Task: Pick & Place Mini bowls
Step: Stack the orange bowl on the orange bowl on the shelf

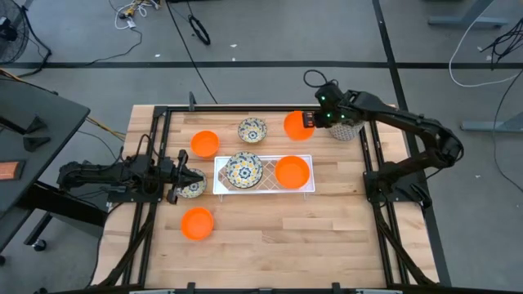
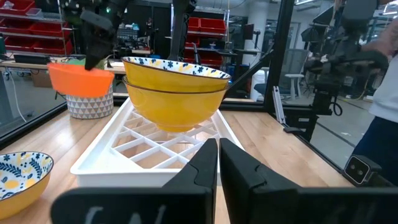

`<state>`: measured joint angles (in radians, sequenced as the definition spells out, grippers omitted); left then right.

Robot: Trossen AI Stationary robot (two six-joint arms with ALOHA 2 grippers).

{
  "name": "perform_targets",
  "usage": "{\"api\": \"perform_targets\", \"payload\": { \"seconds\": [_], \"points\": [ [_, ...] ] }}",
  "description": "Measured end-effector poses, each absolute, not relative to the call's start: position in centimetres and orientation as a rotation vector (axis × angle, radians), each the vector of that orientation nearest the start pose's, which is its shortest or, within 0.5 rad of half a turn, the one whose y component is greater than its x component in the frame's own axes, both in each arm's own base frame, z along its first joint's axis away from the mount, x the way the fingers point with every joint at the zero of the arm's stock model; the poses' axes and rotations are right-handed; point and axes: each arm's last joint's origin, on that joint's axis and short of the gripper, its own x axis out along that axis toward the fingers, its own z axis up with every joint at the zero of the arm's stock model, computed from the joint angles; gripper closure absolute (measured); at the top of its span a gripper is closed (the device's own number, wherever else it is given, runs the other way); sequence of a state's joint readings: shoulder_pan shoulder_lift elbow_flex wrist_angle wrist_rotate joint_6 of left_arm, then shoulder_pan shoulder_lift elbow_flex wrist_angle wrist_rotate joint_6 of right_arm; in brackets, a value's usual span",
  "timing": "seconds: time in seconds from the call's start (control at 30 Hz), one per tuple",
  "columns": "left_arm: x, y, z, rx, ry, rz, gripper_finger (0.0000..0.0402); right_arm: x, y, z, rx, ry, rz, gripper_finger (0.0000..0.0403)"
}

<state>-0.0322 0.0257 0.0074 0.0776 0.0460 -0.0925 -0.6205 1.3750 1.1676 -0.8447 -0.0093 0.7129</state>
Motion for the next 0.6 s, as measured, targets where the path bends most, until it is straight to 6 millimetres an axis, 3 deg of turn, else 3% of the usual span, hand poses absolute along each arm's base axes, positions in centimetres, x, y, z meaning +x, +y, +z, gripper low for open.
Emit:
{"api": "perform_targets", "payload": {
  "seconds": [0.33, 0.6],
  "points": [
    [9.9, -0.5, 17.1, -0.092, -0.055, -0.081, 0.0378, 21.8, -15.4, 33.2, 0.834, 0.797, -0.835, 0.0403],
    [9.9, -0.4, 17.1, -0.092, -0.055, -0.081, 0.0378, 21.8, -14.5, 35.0, 0.770, 0.841, -0.772, 0.0403]
  ]
}}
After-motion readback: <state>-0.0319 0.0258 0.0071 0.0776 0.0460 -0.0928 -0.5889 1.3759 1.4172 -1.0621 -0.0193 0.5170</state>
